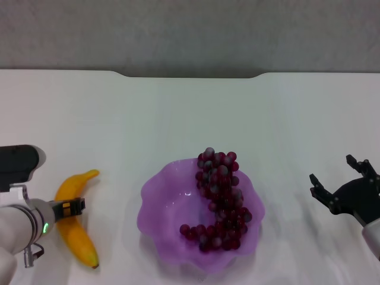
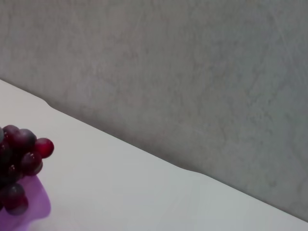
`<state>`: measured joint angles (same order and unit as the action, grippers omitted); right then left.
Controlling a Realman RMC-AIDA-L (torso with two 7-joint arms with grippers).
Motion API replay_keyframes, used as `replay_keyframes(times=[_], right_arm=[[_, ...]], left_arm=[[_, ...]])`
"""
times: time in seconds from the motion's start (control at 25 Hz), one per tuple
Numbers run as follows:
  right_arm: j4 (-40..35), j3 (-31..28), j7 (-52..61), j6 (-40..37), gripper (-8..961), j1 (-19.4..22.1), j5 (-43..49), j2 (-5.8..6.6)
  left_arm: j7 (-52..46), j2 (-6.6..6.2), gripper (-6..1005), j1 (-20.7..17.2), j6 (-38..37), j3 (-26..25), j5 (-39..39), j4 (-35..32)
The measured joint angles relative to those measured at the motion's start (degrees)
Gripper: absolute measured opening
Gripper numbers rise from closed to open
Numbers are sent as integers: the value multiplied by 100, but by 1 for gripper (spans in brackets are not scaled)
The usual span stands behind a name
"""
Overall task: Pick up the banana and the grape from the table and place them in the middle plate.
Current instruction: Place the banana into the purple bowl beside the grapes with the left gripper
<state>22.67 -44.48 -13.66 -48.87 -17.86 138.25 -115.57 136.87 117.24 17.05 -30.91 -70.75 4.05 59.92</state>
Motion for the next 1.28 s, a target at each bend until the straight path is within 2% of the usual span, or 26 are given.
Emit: replay_keyframes(times=[0.2, 0.24, 0.28, 0.36, 0.44, 0.6, 0.92, 1.08, 1.28], right_arm=[[-5, 0, 13, -1, 894, 26, 0, 0], [-10, 0, 17, -1, 894, 27, 1, 0], [-19, 0, 20, 0, 894, 30, 0, 0], [-32, 0, 21, 0, 894, 30, 0, 0], [-45, 0, 21, 0, 894, 29, 1, 0], [-46, 0, 21, 1, 893, 26, 0, 0], [-54, 0, 21, 1, 893, 26, 1, 0], [-62, 0, 22, 1, 894, 25, 0, 0], [-62, 0, 23, 4, 894, -31, 0, 0]], left_arm=[[101, -25, 533, -28, -166, -32, 4, 300], [261, -40, 533, -26, -502, -88, 22, 667], [261, -40, 533, -26, -502, -88, 22, 667], [483, -49, 533, -73, -868, -132, 26, 1175], [781, -49, 533, -223, -1176, -145, -46, 1751], [1451, -50, 533, -532, -1358, -146, -654, 2567], [2569, -83, 534, -551, -1377, -285, -2273, 2826], [2588, -102, 534, -492, -1558, -109, -2404, 3022], [2590, -37, 534, -445, -1285, 241, -2224, 2898]])
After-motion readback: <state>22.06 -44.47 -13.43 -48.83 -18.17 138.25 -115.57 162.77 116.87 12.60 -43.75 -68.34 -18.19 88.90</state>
